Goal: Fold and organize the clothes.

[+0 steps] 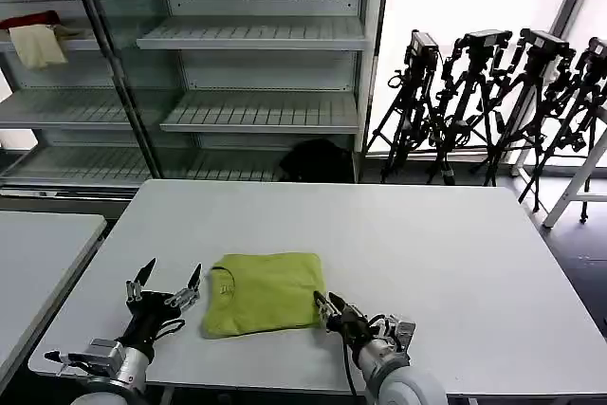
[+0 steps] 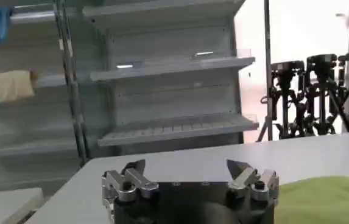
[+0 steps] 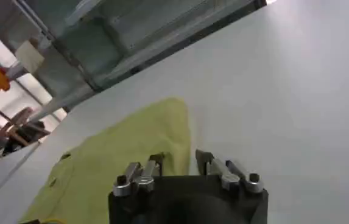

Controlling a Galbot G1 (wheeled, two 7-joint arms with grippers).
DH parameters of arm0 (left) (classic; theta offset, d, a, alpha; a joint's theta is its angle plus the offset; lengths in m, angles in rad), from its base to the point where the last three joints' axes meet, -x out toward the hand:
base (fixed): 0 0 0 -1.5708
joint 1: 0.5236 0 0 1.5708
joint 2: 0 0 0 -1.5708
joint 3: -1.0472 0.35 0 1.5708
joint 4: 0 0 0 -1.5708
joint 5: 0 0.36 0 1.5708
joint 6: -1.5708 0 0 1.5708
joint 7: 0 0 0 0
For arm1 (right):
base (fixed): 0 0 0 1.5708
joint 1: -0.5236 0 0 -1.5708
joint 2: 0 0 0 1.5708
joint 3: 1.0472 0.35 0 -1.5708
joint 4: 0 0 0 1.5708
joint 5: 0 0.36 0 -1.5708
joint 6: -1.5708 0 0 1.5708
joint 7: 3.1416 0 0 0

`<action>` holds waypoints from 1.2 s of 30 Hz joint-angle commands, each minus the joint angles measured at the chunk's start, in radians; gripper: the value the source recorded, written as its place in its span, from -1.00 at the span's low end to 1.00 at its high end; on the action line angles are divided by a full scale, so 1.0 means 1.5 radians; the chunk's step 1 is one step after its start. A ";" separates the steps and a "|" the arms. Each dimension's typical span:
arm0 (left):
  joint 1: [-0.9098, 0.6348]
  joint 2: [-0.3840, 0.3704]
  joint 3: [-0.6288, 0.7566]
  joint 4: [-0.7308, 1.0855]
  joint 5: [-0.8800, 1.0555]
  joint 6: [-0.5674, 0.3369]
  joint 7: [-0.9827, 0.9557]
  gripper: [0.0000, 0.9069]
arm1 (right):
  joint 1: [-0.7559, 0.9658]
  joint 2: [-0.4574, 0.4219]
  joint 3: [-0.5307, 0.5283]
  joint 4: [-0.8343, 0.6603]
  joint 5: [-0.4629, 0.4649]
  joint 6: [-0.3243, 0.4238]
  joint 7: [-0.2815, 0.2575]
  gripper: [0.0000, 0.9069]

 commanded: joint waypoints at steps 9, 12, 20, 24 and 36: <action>0.002 -0.005 0.007 0.002 0.002 -0.004 -0.001 1.00 | -0.008 0.002 -0.003 0.002 -0.007 0.000 0.004 -1.00; 0.004 -0.003 0.003 0.003 0.001 -0.008 -0.001 1.00 | -0.031 -0.014 0.008 0.027 0.005 0.000 0.014 -1.00; 0.005 0.000 0.001 0.007 0.000 -0.009 -0.001 1.00 | -0.124 -0.054 0.040 0.085 -0.004 0.001 0.012 -1.00; 0.003 -0.001 0.007 0.006 0.001 -0.007 -0.001 1.00 | -0.121 -0.041 0.042 0.074 -0.035 0.003 0.010 1.00; 0.010 0.003 -0.004 -0.007 -0.021 -0.009 -0.001 1.00 | -0.132 -0.020 0.088 0.168 -0.254 0.004 -0.001 1.00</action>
